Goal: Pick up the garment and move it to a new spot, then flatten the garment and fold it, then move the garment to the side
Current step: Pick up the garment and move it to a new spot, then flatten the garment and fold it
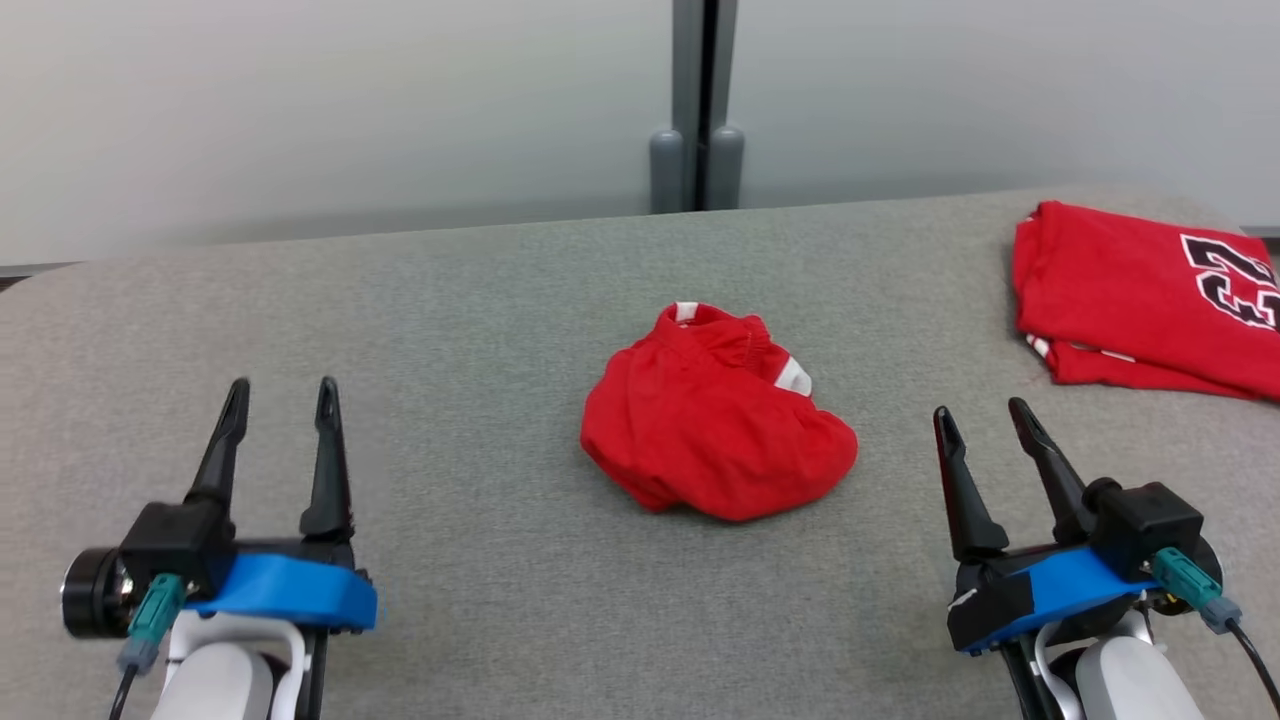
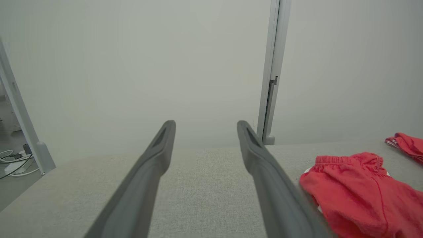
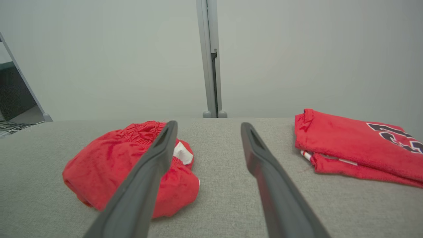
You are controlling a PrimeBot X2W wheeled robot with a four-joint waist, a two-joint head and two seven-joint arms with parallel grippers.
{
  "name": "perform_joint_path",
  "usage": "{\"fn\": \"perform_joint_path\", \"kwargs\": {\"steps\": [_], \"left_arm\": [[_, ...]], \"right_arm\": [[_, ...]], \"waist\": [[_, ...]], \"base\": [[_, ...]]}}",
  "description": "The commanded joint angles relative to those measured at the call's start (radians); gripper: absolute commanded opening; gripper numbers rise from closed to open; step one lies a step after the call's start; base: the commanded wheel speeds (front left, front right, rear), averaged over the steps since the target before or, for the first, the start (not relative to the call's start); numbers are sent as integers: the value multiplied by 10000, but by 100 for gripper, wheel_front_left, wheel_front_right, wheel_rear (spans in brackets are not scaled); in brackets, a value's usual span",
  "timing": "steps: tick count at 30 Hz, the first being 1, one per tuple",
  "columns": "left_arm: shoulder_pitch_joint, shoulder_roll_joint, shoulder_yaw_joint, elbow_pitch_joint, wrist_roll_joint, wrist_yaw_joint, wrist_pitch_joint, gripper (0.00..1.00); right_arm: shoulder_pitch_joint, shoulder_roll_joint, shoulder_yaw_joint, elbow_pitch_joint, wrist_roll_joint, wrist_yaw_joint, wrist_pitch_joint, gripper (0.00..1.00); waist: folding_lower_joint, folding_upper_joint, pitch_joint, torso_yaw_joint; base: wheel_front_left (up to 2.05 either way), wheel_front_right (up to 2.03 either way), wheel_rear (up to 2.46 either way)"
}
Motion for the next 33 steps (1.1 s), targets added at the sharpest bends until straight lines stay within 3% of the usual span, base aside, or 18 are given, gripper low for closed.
{"fn": "perform_joint_path", "kwargs": {"steps": [1,12,33], "left_arm": [[220,-7,136,-82,86,39,-43,100],[1417,-189,807,-428,385,-76,-45,100],[1588,-478,1325,-360,762,-297,-44,100]], "right_arm": [[132,-8,-62,-33,-80,1,26,100],[588,-9,-427,-201,-242,1,321,100],[822,-9,-525,-304,-248,1,617,100]], "waist": [[0,0,-39,75],[0,0,-448,471],[0,0,-493,415]], "base": [[0,0,0],[0,0,0],[0,0,0]]}}
